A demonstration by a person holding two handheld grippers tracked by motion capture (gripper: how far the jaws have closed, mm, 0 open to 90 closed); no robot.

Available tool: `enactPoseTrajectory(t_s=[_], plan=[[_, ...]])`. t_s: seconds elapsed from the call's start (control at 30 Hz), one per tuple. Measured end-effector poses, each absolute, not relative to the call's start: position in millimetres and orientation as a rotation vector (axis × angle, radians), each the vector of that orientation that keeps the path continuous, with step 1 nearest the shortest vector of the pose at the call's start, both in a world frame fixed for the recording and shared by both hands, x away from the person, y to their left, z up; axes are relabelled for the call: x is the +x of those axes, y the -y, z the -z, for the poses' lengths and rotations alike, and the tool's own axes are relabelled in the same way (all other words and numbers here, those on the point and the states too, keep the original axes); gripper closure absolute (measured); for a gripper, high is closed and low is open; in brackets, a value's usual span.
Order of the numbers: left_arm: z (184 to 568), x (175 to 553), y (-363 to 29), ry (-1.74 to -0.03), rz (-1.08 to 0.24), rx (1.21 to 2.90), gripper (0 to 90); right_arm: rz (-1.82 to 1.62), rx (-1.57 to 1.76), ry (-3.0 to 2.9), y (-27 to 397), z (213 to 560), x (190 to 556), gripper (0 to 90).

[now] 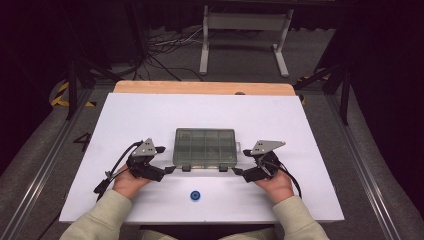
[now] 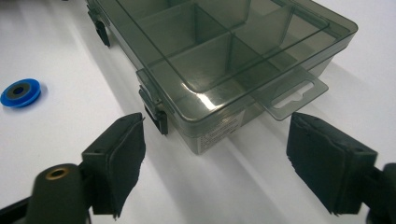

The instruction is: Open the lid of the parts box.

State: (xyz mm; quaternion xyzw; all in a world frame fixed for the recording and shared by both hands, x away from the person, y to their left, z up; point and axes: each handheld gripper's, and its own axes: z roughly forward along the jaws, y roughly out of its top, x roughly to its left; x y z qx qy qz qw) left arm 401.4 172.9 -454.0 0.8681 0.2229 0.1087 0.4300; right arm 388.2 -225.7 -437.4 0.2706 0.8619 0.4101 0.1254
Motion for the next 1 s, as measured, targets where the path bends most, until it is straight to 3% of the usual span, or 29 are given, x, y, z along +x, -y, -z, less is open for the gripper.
enactPoseTrajectory(t_s=[0.27, 0.57, 1.0], plan=[[454.9, 400.4, -172.2, -0.544, -0.265, 2.184, 23.7, -1.198, 0.78, -2.511, 226.9, 438.9, 387.3, 29.2], [453.9, 396.5, -173.8, -0.511, -0.24, 2.19, 45.5, -1.189, 0.752, -2.527, 225.5, 439.6, 384.9, 49.6], [455.0, 395.9, -172.6, -0.484, -0.198, 2.21, 61.6, -1.174, 0.742, -2.539, 223.6, 442.4, 384.9, 59.7]])
